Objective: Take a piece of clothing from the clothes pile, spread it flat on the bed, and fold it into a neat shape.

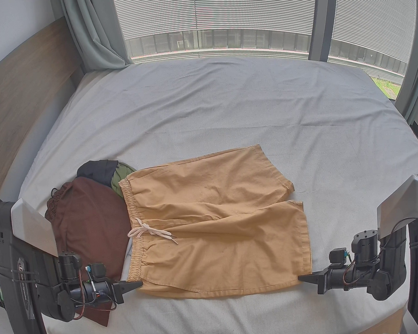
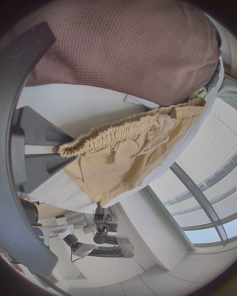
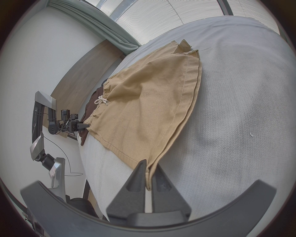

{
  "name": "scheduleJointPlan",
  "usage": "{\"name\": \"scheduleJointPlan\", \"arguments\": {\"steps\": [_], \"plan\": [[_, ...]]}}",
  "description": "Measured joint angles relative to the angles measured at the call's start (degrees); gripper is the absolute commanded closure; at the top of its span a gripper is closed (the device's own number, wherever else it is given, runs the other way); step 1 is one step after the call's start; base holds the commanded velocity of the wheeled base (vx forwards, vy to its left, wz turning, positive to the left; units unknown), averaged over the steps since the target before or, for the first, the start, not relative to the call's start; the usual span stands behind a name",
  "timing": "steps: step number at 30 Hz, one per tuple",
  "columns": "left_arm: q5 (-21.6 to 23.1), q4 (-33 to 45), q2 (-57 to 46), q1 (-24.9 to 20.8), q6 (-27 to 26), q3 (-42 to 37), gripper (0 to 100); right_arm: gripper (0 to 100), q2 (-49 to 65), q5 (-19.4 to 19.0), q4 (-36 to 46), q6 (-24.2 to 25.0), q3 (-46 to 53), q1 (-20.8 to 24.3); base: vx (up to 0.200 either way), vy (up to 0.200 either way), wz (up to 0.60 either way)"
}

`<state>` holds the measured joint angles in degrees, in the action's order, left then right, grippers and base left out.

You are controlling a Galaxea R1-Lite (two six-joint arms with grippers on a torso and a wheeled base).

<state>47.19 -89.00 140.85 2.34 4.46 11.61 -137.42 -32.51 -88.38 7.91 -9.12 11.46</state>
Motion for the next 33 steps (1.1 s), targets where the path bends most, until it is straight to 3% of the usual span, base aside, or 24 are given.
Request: {"name": "scheduleJointPlan", "arguments": {"steps": [14,25,33], "plan": [[2.78,0.05,-1.62,0.38,-2.9,-2.95,100,100,0.49,-0.05,0.0,-0.26,2.1,0.74,0.0,0.0,0.0],[7.19,0.07,-1.6,0.9,-4.41,-5.39,100,100,1.9,-0.35,0.06,-3.79,5.18,1.11,0.0,0.0,0.0],[8.34,0.07,-0.69,2.62,-11.41,-7.17,100,100,2.08,-0.61,0.06,-7.47,7.33,0.78,0.0,0.0,0.0]]}}
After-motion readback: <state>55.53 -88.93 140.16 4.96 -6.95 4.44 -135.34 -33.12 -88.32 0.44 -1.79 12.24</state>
